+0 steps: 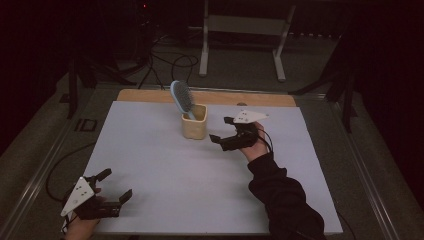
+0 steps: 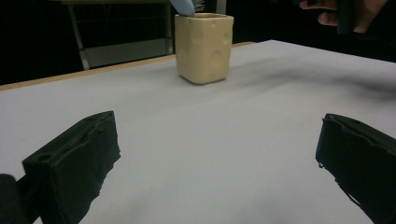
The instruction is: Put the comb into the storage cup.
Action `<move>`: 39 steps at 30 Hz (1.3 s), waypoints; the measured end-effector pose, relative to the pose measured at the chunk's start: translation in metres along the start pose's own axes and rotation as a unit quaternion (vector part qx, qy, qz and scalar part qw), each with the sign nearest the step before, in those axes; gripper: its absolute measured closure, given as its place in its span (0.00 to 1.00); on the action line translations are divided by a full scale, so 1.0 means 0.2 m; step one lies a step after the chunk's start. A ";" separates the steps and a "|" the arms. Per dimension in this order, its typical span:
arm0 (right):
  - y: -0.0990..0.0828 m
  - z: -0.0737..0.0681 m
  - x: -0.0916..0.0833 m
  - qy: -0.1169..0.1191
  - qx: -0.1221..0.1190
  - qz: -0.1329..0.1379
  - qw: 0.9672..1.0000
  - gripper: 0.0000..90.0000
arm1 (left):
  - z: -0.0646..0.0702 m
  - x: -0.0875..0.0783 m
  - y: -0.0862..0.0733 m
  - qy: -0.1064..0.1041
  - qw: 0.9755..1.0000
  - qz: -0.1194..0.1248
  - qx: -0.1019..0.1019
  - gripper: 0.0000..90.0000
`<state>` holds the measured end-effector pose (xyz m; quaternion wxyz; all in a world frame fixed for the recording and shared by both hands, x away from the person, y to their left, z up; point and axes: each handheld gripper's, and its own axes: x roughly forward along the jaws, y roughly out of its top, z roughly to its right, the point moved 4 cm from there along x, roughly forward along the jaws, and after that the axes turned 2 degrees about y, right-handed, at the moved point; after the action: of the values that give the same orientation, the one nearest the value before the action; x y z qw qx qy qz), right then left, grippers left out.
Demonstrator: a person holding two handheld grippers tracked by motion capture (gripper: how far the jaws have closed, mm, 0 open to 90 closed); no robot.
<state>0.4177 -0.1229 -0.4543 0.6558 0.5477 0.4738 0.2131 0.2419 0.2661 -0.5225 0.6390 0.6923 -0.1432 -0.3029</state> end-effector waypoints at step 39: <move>-0.48 -0.13 -0.38 -0.019 0.038 -0.022 0.999 0.11 | 0.00 0.00 0.00 0.002 1.000 -0.001 0.001 0.00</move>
<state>0.3379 -0.1995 -0.5112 0.6480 0.5653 0.4812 0.1702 0.2417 0.2656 -0.5223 0.6384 0.6936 -0.1419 -0.3020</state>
